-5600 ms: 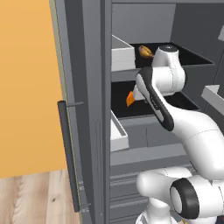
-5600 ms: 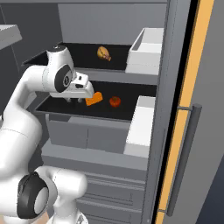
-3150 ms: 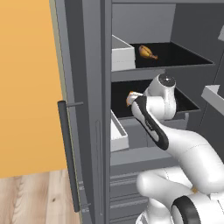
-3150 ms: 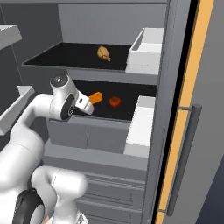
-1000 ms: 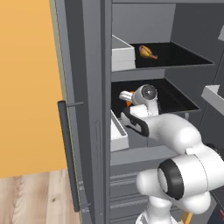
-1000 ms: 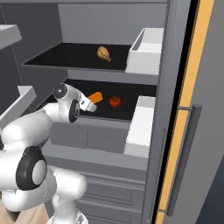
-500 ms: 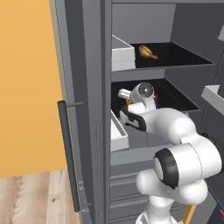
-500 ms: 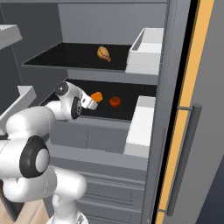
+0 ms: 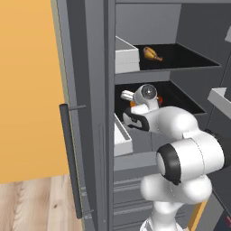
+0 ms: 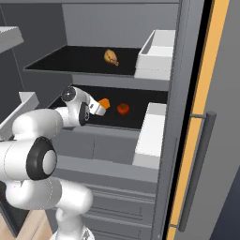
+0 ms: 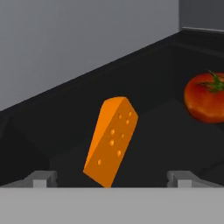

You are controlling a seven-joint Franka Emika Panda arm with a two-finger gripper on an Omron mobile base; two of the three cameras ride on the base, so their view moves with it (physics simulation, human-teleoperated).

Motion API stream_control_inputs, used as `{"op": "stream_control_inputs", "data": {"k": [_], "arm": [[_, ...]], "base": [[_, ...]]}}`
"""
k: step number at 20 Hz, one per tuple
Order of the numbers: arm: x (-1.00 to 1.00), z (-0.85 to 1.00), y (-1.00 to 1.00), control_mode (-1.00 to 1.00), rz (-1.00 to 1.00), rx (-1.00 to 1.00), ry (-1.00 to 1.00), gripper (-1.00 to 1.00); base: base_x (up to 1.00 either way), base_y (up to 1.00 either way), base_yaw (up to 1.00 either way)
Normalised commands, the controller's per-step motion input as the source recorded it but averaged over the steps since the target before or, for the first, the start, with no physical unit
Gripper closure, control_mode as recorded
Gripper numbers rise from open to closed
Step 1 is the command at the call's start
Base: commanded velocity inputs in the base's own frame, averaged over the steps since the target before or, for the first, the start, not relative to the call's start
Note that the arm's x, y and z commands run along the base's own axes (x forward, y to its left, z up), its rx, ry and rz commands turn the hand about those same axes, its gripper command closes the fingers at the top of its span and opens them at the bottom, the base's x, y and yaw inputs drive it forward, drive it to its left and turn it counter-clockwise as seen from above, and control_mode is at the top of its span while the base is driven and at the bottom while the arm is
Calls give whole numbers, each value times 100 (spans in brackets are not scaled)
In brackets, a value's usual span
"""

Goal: Take the cheese, chicken drumstick, and tomato from the fridge and place them on the plate on the dining counter to create an appetizer plate.

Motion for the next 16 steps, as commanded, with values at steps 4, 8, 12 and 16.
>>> {"op": "stream_control_inputs", "data": {"k": [4, 8, 12, 16], "arm": [[13, -17, 0, -100, 0, 0, -6, -100], [11, -20, 0, -100, 0, 0, -7, -100], [9, -17, 0, -100, 0, 0, -6, -100], [9, -13, 0, -100, -1, 0, -2, -100]], "base": [[0, 0, 0], [0, 0, 0], [0, 0, 0], [0, 0, 0]]}}
